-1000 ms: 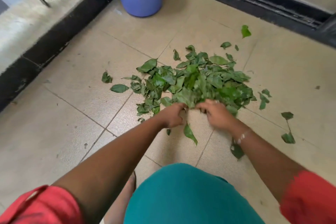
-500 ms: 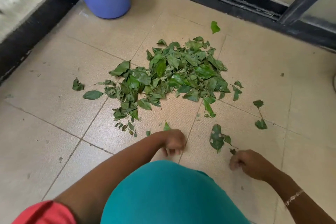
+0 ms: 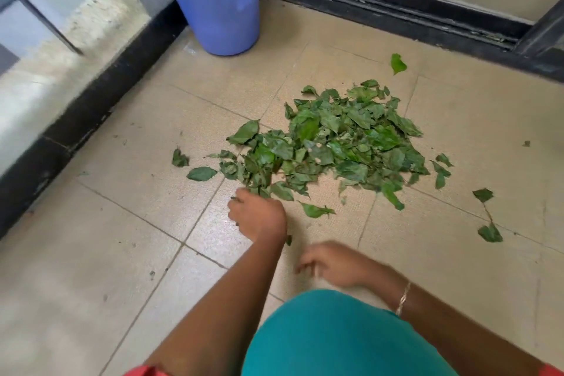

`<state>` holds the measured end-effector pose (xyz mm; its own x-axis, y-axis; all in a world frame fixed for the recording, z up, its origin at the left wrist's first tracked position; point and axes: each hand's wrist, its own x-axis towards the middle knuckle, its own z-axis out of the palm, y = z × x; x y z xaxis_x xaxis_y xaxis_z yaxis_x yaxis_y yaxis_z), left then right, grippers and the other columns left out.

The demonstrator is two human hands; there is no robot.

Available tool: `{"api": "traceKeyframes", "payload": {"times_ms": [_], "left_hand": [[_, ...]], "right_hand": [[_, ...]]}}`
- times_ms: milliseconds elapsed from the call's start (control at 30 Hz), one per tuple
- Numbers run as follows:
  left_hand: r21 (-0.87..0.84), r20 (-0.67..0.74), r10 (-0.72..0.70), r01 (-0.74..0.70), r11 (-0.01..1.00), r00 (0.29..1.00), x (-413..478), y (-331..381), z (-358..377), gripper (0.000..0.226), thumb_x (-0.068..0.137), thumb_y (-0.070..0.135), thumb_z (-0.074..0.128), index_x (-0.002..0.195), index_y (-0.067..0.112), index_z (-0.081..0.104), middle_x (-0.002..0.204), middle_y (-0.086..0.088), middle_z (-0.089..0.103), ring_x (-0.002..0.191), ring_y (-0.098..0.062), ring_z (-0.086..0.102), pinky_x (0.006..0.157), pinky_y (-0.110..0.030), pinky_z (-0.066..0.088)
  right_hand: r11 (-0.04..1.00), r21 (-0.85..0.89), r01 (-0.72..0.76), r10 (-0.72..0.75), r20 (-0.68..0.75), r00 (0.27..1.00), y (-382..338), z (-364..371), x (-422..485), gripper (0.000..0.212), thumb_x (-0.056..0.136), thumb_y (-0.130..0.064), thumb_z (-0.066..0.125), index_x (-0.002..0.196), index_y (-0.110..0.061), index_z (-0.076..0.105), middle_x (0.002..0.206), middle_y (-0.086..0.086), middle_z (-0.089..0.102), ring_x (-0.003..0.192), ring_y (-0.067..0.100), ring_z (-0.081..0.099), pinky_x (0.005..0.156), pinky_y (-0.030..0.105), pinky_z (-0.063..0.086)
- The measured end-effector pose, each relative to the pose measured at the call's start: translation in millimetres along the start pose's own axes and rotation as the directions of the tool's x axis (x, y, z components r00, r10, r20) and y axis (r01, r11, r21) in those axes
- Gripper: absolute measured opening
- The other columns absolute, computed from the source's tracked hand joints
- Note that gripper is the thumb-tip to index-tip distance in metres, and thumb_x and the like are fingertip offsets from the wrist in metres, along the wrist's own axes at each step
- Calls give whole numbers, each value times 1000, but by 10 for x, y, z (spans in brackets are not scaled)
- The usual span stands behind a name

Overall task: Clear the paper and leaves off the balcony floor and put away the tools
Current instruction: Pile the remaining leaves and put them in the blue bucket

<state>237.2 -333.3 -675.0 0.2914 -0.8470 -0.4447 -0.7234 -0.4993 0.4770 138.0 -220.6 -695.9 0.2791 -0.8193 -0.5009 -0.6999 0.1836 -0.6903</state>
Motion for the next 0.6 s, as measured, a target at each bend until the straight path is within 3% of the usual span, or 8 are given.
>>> {"api": "traceKeyframes", "payload": {"times_ms": [100, 200, 300, 367, 400, 467, 533, 600], "left_hand": [[-87, 91, -233, 240, 967, 968, 57, -81, -62, 54, 89, 13, 52, 135, 2, 25, 137, -21, 31, 124, -35, 34, 92, -42, 40], [-126, 73, -254, 262, 957, 964, 159, -122, -105, 51, 90, 9, 48, 134, 1, 25, 138, -22, 31, 124, -36, 34, 91, -42, 39], [-163, 18, -285, 284, 945, 958, 251, -196, -172, 48, 89, 7, 48, 133, 1, 29, 137, -22, 32, 124, -37, 35, 92, -42, 39], [-191, -13, -288, 280, 941, 958, 305, -252, -218, 46, 89, 7, 50, 131, 2, 32, 136, -23, 33, 123, -37, 36, 91, -42, 39], [-202, -25, -278, 268, 942, 960, 338, -269, -236, 45, 88, 6, 50, 130, 2, 33, 136, -23, 33, 123, -37, 36, 90, -42, 39], [-212, -48, -254, 238, 948, 966, 406, -290, -280, 45, 88, 4, 48, 130, 2, 33, 135, -24, 33, 122, -38, 35, 90, -42, 38], [-226, -59, -238, 219, 949, 969, 510, -272, -329, 44, 88, 4, 47, 130, 3, 34, 135, -24, 34, 121, -38, 37, 88, -41, 38], [-252, -41, -221, 204, 946, 974, 637, -245, -360, 45, 88, 4, 48, 130, 4, 34, 134, -23, 34, 119, -39, 41, 86, -40, 38]], "right_hand": [[992, -129, 12, -2, 76, 997, -50, 48, 313, 46, 84, 5, 40, 117, -19, 62, 114, 2, 57, 101, 18, 54, 86, 31, 45], [989, -94, -115, 104, -113, 988, 26, -386, 604, 55, 87, 10, 36, 129, -22, 52, 113, 2, 52, 86, 14, 53, 70, 24, 46], [962, -54, -267, 231, -354, 906, 35, -783, 729, 65, 84, 14, 37, 134, -25, 45, 122, 4, 50, 81, 19, 59, 63, 28, 55], [966, -92, -241, 184, -409, 894, -114, -759, 722, 63, 83, 14, 39, 130, -25, 49, 119, 4, 54, 78, 14, 59, 61, 26, 55], [978, -112, -173, 125, -344, 931, -237, -657, 701, 58, 84, 13, 40, 127, -24, 53, 114, 3, 56, 76, 12, 58, 61, 23, 53], [988, -153, 18, -26, -55, 998, -516, -318, 671, 45, 86, 10, 40, 119, -15, 58, 108, 5, 57, 82, 15, 56, 67, 25, 47], [980, -177, 94, -58, 199, 978, -707, -41, 721, 42, 87, 8, 39, 119, -11, 58, 107, 8, 54, 89, 21, 55, 70, 27, 41], [982, -185, 43, -2, 214, 977, -750, -5, 910, 46, 87, 9, 38, 126, -9, 52, 100, 4, 54, 87, 22, 56, 64, 22, 37]]}}
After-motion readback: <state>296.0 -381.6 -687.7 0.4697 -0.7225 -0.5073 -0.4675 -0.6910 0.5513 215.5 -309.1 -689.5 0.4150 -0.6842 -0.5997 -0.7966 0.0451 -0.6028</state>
